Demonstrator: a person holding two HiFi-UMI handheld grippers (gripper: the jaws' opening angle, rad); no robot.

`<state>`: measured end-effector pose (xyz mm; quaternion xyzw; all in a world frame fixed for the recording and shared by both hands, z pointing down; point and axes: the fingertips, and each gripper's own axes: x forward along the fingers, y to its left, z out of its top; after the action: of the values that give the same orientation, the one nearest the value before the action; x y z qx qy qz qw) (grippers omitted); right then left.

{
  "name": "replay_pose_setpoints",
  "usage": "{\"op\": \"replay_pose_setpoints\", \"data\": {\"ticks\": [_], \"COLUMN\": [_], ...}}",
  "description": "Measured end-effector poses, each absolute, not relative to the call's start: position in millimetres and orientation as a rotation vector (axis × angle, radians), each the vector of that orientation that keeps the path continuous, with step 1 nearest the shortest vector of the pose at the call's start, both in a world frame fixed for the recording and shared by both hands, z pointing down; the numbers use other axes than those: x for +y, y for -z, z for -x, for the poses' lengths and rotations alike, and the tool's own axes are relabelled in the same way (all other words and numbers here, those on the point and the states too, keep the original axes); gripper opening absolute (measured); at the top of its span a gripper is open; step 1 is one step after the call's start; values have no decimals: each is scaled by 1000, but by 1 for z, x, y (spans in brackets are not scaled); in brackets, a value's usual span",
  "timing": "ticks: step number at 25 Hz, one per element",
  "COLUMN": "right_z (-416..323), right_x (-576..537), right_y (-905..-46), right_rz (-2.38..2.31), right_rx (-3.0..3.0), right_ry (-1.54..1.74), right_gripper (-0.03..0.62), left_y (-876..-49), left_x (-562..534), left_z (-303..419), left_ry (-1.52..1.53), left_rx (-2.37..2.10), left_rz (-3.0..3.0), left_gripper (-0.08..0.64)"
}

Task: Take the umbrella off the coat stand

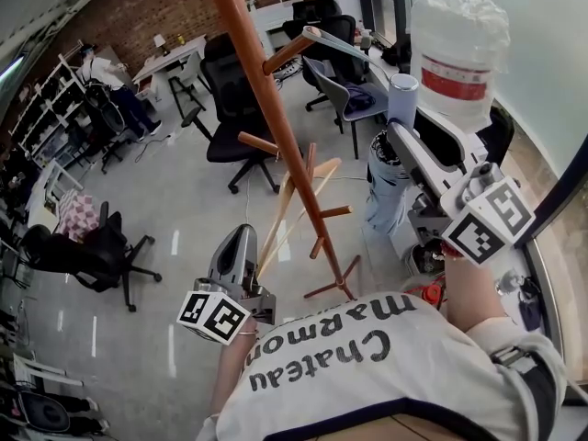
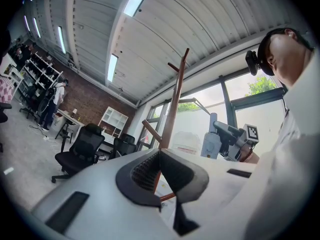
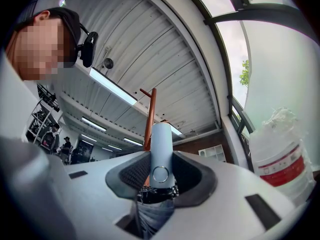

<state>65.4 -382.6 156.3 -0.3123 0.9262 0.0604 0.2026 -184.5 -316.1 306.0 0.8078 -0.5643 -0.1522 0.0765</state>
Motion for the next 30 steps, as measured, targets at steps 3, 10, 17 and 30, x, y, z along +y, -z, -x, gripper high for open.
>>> {"op": "replay_pose_setpoints", "data": {"ticks": [3, 10, 17, 30], "right_z": [-68, -80, -89, -35], "right_x": [-380, -377, -362, -311], "right_y": [-156, -154, -160, -222], "right_rz": [894, 993, 1125, 1273], "right_rx": [2578, 2542, 2516, 2598], "right_ry": [-177, -189, -156, 6], "right_gripper": [150, 150, 150, 150], "left_y": [-307, -306, -298, -312], "left_x": [-315, -318, -304, -255], "left_z": [185, 187, 192, 220], "left_ry": [457, 462, 441, 394], "left_rx": [-1680, -1626, -1566, -1442], "left_rz": [-2422, -2450, -2476, -2480], "left_gripper": [25, 25, 25, 25]}}
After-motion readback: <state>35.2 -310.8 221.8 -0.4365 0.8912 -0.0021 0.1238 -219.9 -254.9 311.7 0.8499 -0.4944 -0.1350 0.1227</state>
